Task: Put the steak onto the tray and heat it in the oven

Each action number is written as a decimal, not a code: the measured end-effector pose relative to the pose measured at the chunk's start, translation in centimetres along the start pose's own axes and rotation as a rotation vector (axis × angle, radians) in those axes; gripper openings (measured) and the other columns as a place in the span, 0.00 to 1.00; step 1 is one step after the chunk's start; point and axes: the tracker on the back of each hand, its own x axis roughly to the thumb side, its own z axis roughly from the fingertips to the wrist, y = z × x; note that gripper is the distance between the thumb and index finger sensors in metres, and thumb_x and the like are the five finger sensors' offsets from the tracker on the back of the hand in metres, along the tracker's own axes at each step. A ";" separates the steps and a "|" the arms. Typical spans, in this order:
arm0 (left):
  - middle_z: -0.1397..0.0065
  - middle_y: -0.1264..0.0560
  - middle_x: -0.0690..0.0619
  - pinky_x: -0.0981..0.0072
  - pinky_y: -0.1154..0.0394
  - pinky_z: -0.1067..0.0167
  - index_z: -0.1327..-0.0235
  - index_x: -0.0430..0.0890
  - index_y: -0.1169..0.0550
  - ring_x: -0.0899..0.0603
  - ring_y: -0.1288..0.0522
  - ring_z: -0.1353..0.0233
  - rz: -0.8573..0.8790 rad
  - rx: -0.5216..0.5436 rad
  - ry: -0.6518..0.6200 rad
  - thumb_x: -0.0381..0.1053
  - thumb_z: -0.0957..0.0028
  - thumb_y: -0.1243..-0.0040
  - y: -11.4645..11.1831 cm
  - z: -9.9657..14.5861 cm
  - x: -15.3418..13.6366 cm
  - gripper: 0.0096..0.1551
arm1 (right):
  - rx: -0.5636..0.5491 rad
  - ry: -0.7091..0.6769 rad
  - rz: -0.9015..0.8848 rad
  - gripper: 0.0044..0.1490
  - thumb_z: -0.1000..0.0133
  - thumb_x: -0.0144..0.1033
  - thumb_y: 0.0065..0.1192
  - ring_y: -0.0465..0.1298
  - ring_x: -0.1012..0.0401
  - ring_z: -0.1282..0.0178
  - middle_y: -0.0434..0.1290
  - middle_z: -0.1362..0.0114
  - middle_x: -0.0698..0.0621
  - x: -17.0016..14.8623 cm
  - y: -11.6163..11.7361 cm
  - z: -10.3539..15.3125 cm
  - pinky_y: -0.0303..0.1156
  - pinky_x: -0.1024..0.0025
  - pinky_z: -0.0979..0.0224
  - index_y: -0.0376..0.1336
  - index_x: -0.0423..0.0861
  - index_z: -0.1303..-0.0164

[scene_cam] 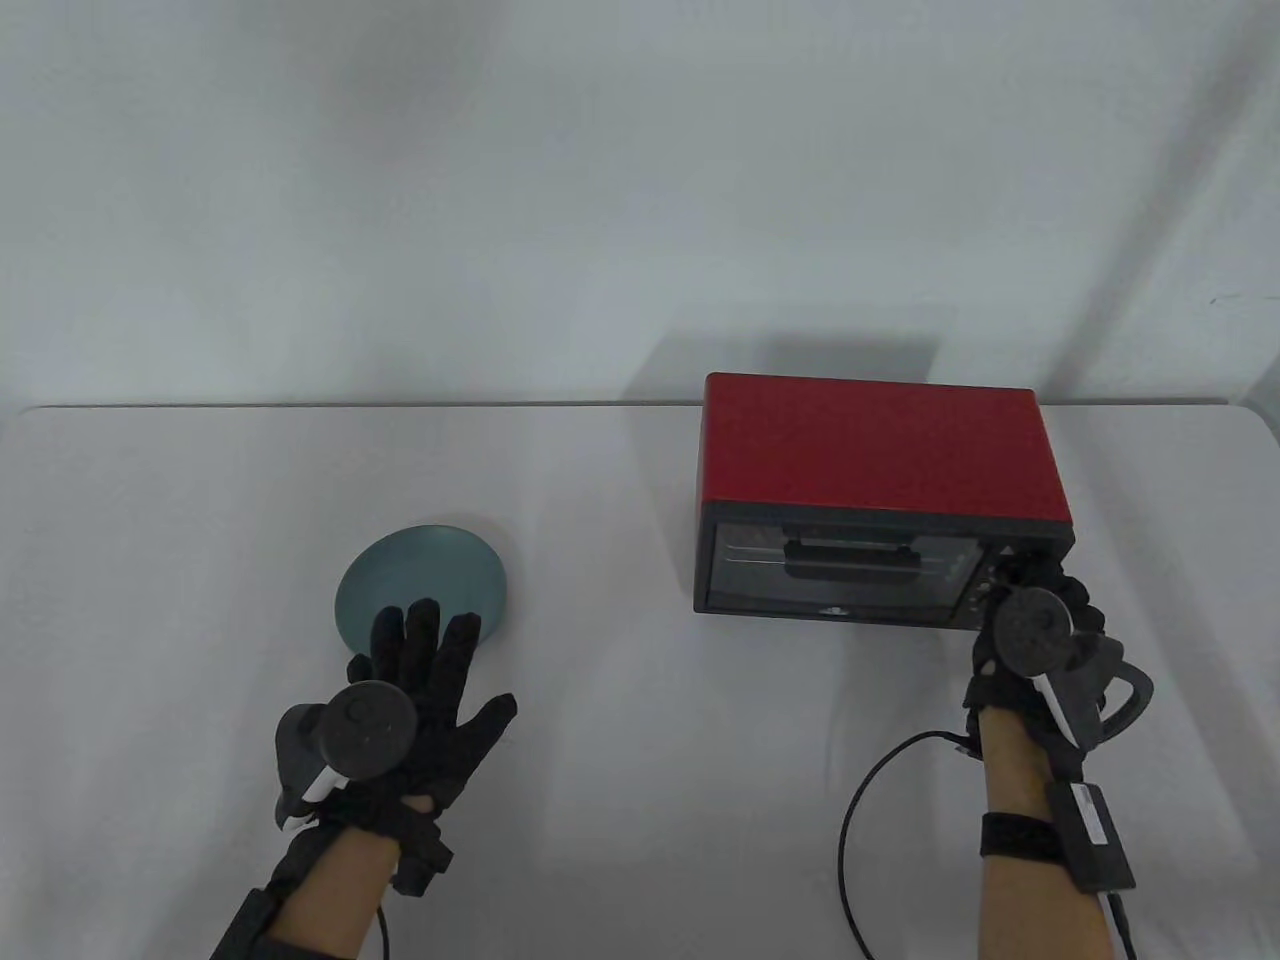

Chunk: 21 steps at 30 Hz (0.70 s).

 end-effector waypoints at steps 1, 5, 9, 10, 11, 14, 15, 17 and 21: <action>0.12 0.60 0.48 0.25 0.59 0.29 0.17 0.59 0.50 0.35 0.68 0.14 0.000 0.000 0.000 0.80 0.47 0.53 0.0 0.0 0.0 0.50 | -0.004 0.005 0.009 0.13 0.39 0.36 0.65 0.77 0.46 0.47 0.72 0.38 0.48 0.1 0.1 0.0 0.71 0.40 0.46 0.67 0.63 0.47; 0.12 0.60 0.48 0.25 0.59 0.29 0.17 0.59 0.50 0.34 0.68 0.14 0.002 -0.001 0.002 0.80 0.47 0.53 0.0 0.0 -0.1 0.50 | -0.013 0.006 0.026 0.13 0.38 0.35 0.64 0.78 0.47 0.47 0.73 0.39 0.49 0.2 0.2 0.0 0.72 0.41 0.47 0.66 0.64 0.47; 0.12 0.60 0.48 0.25 0.59 0.29 0.17 0.59 0.50 0.35 0.68 0.14 0.002 0.000 0.001 0.80 0.47 0.53 0.0 0.0 -0.1 0.50 | -0.019 0.032 -0.031 0.12 0.38 0.35 0.64 0.78 0.48 0.49 0.74 0.41 0.49 -0.3 0.3 -0.1 0.72 0.42 0.47 0.66 0.61 0.47; 0.12 0.60 0.48 0.25 0.59 0.29 0.17 0.59 0.50 0.34 0.68 0.14 0.004 0.001 0.000 0.80 0.47 0.53 0.0 0.0 -0.1 0.50 | -0.014 0.042 -0.056 0.12 0.37 0.35 0.63 0.78 0.48 0.49 0.74 0.41 0.49 -0.4 0.3 -0.1 0.72 0.42 0.47 0.66 0.60 0.47; 0.12 0.60 0.48 0.25 0.59 0.29 0.17 0.59 0.50 0.35 0.68 0.14 0.004 0.002 0.001 0.80 0.47 0.53 0.0 0.0 -0.1 0.50 | -0.012 0.048 -0.075 0.11 0.37 0.35 0.63 0.79 0.48 0.49 0.75 0.41 0.49 -0.5 0.3 -0.1 0.72 0.42 0.48 0.66 0.58 0.46; 0.12 0.60 0.48 0.25 0.59 0.29 0.17 0.59 0.50 0.35 0.68 0.14 0.003 0.000 0.002 0.80 0.47 0.53 0.0 0.0 -0.1 0.50 | -0.003 0.074 -0.136 0.11 0.37 0.36 0.63 0.79 0.48 0.50 0.76 0.42 0.49 -0.9 0.3 -0.1 0.73 0.42 0.48 0.66 0.54 0.46; 0.12 0.60 0.48 0.25 0.59 0.29 0.17 0.59 0.50 0.34 0.68 0.14 0.003 0.001 0.001 0.80 0.47 0.53 0.0 0.0 -0.1 0.50 | 0.001 0.088 -0.169 0.11 0.38 0.35 0.63 0.79 0.48 0.50 0.76 0.43 0.49 -1.1 0.4 -0.2 0.73 0.42 0.49 0.66 0.53 0.46; 0.12 0.60 0.48 0.25 0.59 0.29 0.17 0.59 0.50 0.34 0.68 0.14 0.002 0.002 0.001 0.80 0.47 0.53 0.0 0.0 -0.1 0.50 | 0.012 0.119 -0.234 0.12 0.38 0.36 0.62 0.80 0.49 0.51 0.76 0.43 0.48 -1.4 0.4 -0.2 0.73 0.42 0.49 0.67 0.49 0.46; 0.12 0.60 0.48 0.25 0.59 0.29 0.17 0.59 0.50 0.35 0.68 0.14 0.004 0.000 0.001 0.80 0.47 0.53 -0.1 0.0 -0.1 0.50 | 0.038 0.186 -0.392 0.09 0.38 0.37 0.61 0.80 0.49 0.52 0.78 0.44 0.48 -2.4 0.8 -0.2 0.74 0.43 0.51 0.68 0.50 0.50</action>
